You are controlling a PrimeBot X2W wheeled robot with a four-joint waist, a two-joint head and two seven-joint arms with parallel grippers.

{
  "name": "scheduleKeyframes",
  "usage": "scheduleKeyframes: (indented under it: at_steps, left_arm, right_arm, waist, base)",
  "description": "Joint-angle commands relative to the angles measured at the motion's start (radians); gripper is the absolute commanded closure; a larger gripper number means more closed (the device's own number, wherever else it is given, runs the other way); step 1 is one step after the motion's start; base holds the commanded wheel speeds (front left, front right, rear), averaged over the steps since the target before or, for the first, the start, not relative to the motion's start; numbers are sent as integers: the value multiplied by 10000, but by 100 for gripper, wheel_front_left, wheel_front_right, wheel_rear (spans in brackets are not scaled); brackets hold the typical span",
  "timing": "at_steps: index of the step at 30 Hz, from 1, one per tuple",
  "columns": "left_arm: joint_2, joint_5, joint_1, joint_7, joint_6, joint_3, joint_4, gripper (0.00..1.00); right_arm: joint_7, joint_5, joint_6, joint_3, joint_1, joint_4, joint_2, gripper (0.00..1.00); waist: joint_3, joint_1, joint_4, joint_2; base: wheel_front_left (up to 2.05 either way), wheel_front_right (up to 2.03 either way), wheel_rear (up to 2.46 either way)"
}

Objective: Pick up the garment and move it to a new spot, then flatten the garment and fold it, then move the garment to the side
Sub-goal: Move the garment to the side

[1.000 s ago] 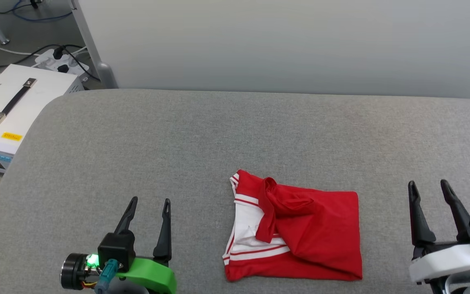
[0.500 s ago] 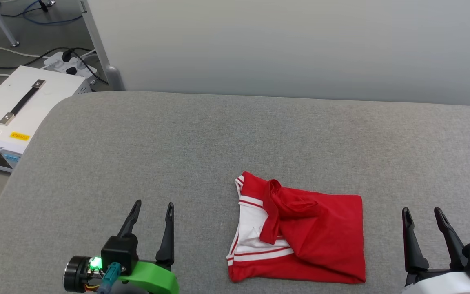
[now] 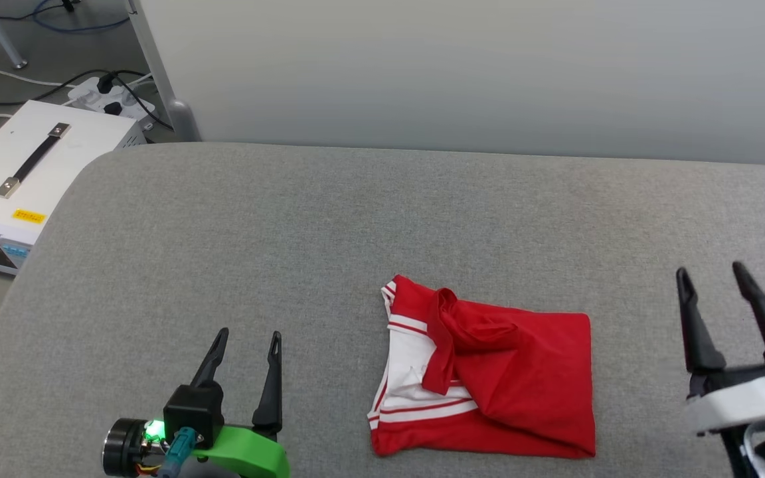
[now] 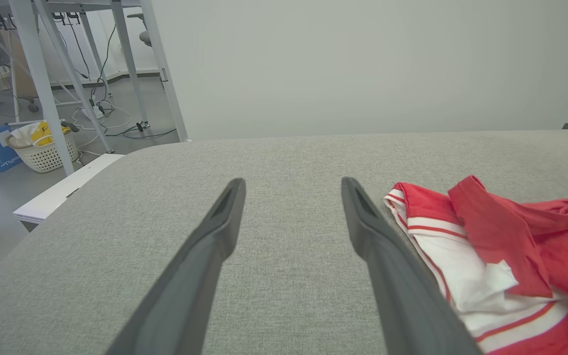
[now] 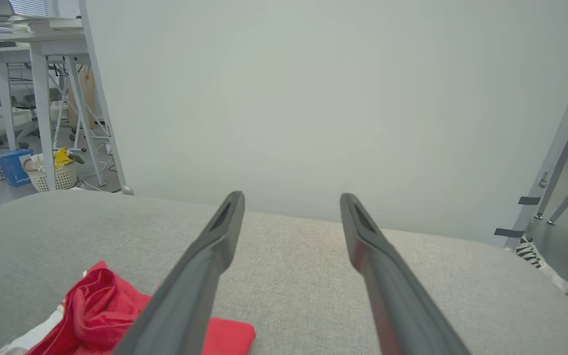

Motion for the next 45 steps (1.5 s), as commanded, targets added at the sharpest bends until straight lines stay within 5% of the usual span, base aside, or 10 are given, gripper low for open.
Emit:
scheduleKeyframes:
  at_steps: [1,6,12,20,27,40,41,42,43,45]
  left_arm:
    - [-34,23,-14,-57,-16,38,1,0]
    - [-41,4,-219,-57,-20,32,-5,0]
    - [-56,-38,-396,-57,7,15,-58,0]
    - [-80,-110,-687,-57,16,-97,-67,0]
    - [-94,-174,-1034,-57,28,-146,-95,0]
    - [-109,-216,-1487,-57,47,-313,-41,0]
    - [-110,-237,-1490,-57,66,-311,-42,0]
    - [-110,-252,-1485,-57,80,-303,-39,0]
    - [-111,-263,-1475,-57,94,-293,-36,0]
    - [-112,-279,-1425,-57,128,-247,-28,0]
  right_arm:
    - [37,158,-9,59,-559,-33,-397,0]
    - [1684,1158,-9,435,-1995,14,-1556,0]
    - [5500,3340,-9,1240,-2924,178,-2843,0]
    - [9080,5832,-9,1872,-2586,1025,-3273,0]
    - [9734,6577,-9,2310,-2328,1579,-2914,0]
    - [9127,6743,-9,4047,-2600,3626,-2195,0]
    - [8989,6785,-9,4172,-2612,3677,-2201,5]
    - [8841,6832,-9,4272,-2636,3665,-2217,61]
    - [8613,6882,-9,4329,-2689,3665,-2239,100]
    - [8281,6926,-9,4537,-2845,3586,-2336,100]
  waist:
    - [112,0,35,0]
    - [370,0,144,0]
    - [677,0,281,0]
    - [1065,0,547,0]
    - [1514,0,869,0]
    - [2020,0,1337,0]
    - [2017,0,1345,0]
    - [2007,0,1341,0]
    - [1989,0,1328,0]
    - [1924,0,1255,0]
  base:
    - [0,0,0]
    - [0,0,0]
    - [0,0,0]
    - [0,0,0]
    - [0,0,0]
    - [0,0,0]
    - [0,0,0]
    - [0,0,0]
    - [0,0,0]
    - [0,0,0]
